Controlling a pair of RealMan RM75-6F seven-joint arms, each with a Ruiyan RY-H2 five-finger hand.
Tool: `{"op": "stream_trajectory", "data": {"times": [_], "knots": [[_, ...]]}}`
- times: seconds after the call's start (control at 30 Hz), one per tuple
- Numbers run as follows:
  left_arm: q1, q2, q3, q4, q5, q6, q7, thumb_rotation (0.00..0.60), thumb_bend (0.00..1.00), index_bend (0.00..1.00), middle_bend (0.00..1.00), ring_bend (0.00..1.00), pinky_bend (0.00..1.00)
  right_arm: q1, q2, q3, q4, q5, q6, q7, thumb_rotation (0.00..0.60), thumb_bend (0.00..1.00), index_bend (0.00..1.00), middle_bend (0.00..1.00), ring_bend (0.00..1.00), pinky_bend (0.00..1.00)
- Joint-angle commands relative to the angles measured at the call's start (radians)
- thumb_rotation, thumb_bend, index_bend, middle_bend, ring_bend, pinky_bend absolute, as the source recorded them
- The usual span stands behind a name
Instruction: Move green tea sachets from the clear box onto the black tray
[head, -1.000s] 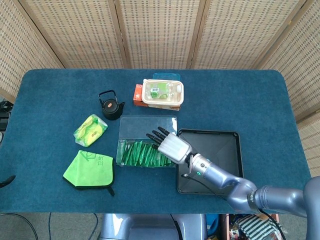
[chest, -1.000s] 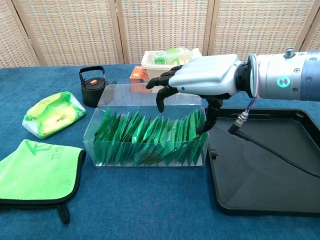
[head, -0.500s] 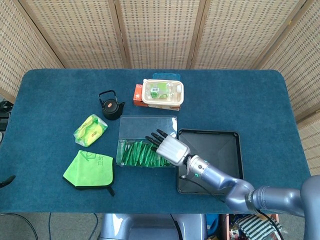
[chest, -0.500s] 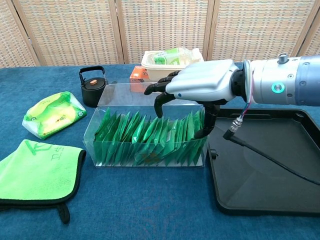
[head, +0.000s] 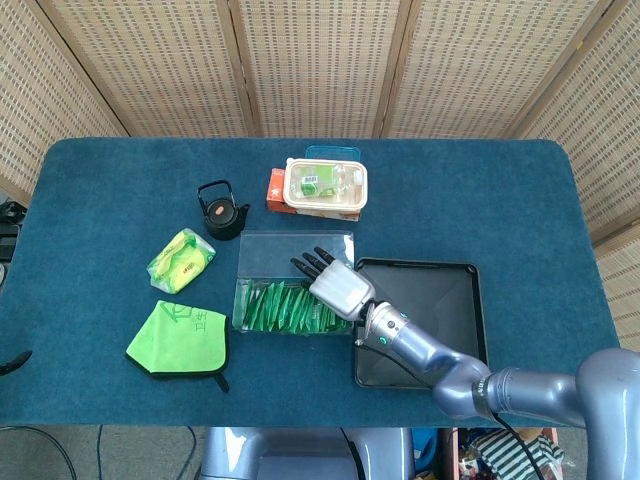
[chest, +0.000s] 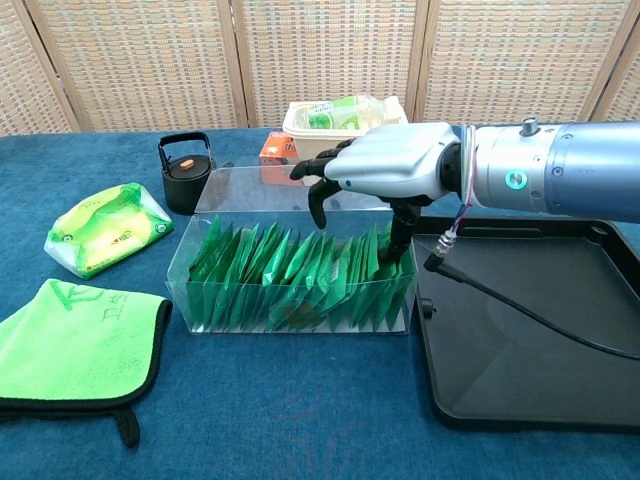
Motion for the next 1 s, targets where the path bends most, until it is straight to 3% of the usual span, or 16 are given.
{"op": "stream_trajectory", "data": {"times": [0.03, 0.37, 0.77, 1.0], "knots": [[0.000, 0.000, 0.000, 0.000, 0.001, 0.001, 0.000, 0.600, 0.09, 0.00, 0.00, 0.00, 0.00, -0.001, -0.002, -0.003, 0.004, 0.003, 0.000, -0.001, 0.600, 0.41, 0.36, 0.05, 0.00, 0.13], [-0.001, -0.001, 0.001, -0.001, 0.000, -0.001, 0.002, 0.600, 0.09, 0.00, 0.00, 0.00, 0.00, -0.002, -0.029, -0.022, 0.039, -0.006, 0.001, -0.009, 0.600, 0.42, 0.42, 0.05, 0.00, 0.13], [-0.003, -0.001, 0.003, 0.001, 0.003, -0.006, 0.002, 0.600, 0.09, 0.00, 0.00, 0.00, 0.00, -0.019, -0.057, -0.031, 0.078, -0.052, 0.029, 0.025, 0.600, 0.59, 0.55, 0.05, 0.00, 0.15], [-0.003, -0.001, 0.004, 0.000, 0.003, -0.005, 0.003, 0.600, 0.09, 0.00, 0.00, 0.00, 0.00, -0.029, -0.069, -0.030, 0.098, -0.093, 0.052, 0.047, 0.600, 0.62, 0.63, 0.07, 0.00, 0.16]]}}
